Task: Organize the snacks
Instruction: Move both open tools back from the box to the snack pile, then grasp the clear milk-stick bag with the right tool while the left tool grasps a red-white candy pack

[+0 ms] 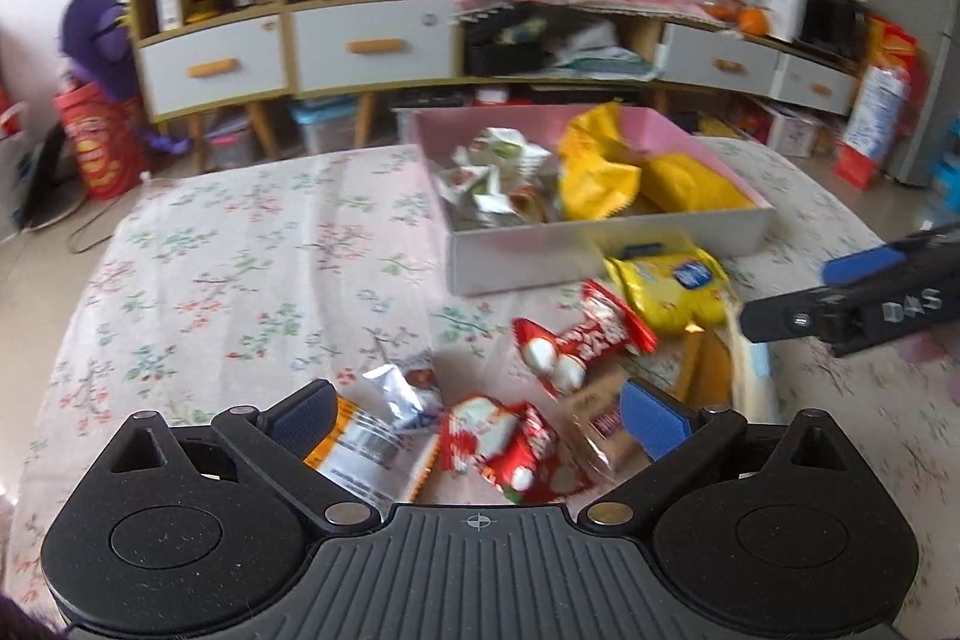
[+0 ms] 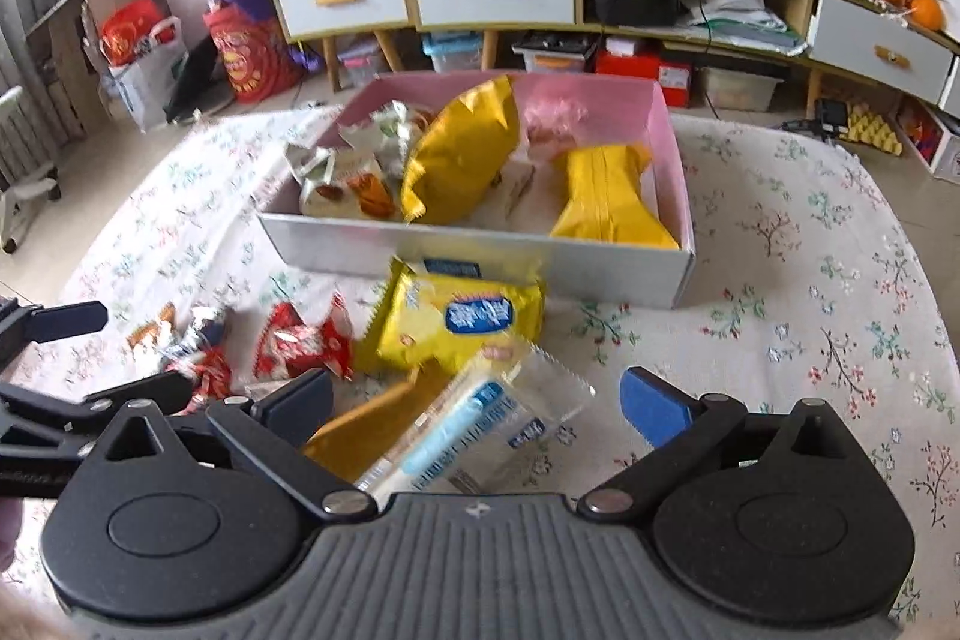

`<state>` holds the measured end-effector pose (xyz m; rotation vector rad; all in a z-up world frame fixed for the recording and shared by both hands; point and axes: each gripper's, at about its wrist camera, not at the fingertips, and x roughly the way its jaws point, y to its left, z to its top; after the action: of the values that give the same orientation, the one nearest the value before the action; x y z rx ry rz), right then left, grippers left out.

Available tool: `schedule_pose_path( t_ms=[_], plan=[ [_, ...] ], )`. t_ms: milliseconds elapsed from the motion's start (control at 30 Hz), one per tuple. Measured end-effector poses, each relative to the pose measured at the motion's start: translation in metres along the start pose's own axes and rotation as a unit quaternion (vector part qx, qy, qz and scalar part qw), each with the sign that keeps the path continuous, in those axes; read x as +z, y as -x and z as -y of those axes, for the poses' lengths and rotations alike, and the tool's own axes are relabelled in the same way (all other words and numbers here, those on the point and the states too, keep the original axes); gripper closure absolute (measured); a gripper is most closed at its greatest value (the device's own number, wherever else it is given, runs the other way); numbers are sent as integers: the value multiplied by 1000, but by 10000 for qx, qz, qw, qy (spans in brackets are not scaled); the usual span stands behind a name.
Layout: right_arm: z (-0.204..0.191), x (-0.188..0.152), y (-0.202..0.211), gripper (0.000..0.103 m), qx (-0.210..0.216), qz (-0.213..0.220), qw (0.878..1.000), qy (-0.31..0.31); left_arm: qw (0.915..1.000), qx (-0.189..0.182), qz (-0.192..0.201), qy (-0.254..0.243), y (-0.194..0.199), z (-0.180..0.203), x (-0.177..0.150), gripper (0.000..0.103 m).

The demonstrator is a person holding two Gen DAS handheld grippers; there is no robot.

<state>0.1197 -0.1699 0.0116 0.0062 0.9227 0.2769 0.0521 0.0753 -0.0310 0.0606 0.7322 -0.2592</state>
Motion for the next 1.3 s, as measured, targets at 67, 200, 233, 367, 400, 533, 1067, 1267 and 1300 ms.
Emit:
schedule_pose_path(
  t_ms=[67, 200, 233, 367, 400, 533, 1067, 1267, 1300],
  plan=[
    [1, -3, -3, 1, -61, -107, 9999, -23, 9997, -216, 58, -63, 0, 0, -2, 5],
    [4, -5, -14, 4, -183, -558, 9980, -244, 9981, -593, 125, -125, 0, 0, -3, 21],
    [5, -6, -16, 5, -195, -694, 9968, -355, 9977, -654, 92, -152, -3, 1, -3, 28],
    [10, -8, -23, 14, 0, -1041, 9914, -789, 9966, -780, -130, -250, -12, 4, -5, 53],
    [10, -9, -24, 16, 45, -1081, 9904, -859, 9964, -772, -191, -305, -14, 5, -6, 60],
    [11, -9, -24, 21, 43, -1153, 9890, -931, 9965, -715, -207, -389, -14, 6, -7, 65],
    [12, -24, -8, 64, -338, -1136, 9926, 256, 9920, -556, -876, -724, -14, 8, -22, 71],
    [23, -29, -1, 70, -261, -1186, 9920, 333, 9939, -687, -833, -206, -14, -2, -20, 69],
    [25, -28, -1, 70, -244, -1192, 9921, 315, 9942, -715, -791, -141, -12, -2, -19, 68]
  ],
)
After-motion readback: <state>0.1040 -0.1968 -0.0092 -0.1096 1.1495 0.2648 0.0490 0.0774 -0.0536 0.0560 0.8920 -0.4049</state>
